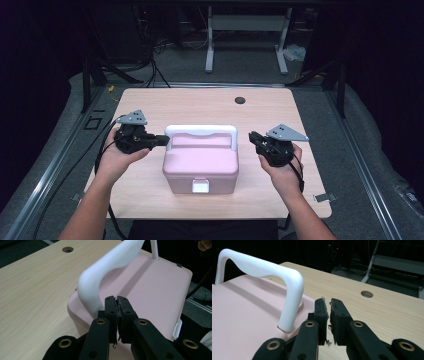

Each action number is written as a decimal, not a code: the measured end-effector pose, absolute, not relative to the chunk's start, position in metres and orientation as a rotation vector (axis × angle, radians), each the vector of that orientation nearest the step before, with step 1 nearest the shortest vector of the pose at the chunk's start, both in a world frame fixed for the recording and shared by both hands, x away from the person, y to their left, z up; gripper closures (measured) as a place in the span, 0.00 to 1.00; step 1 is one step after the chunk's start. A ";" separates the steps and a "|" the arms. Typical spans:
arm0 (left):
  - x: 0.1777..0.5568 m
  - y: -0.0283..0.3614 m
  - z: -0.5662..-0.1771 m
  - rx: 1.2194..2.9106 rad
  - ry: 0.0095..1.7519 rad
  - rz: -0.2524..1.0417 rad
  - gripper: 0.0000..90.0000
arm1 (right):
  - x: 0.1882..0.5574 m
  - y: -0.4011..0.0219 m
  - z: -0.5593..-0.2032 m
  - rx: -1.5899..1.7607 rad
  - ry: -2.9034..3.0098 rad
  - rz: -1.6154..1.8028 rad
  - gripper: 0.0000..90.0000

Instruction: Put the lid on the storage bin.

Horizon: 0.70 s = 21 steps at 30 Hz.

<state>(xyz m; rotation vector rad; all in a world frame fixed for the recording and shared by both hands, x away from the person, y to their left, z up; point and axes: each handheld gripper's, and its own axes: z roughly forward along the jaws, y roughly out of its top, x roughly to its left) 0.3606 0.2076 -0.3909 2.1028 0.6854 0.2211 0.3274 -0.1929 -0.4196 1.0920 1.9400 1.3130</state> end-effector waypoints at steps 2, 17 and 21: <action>0.359 0.210 -0.394 2.111 0.686 0.242 0.93 | 0.328 -0.194 -0.422 1.098 1.939 1.310 0.90; 0.359 0.245 -0.415 2.078 0.802 0.383 0.62 | 0.329 -0.205 -0.450 1.199 1.978 1.218 0.72; 0.359 0.253 -0.428 2.052 0.823 0.399 0.60 | 0.329 -0.204 -0.463 1.203 1.970 1.163 0.67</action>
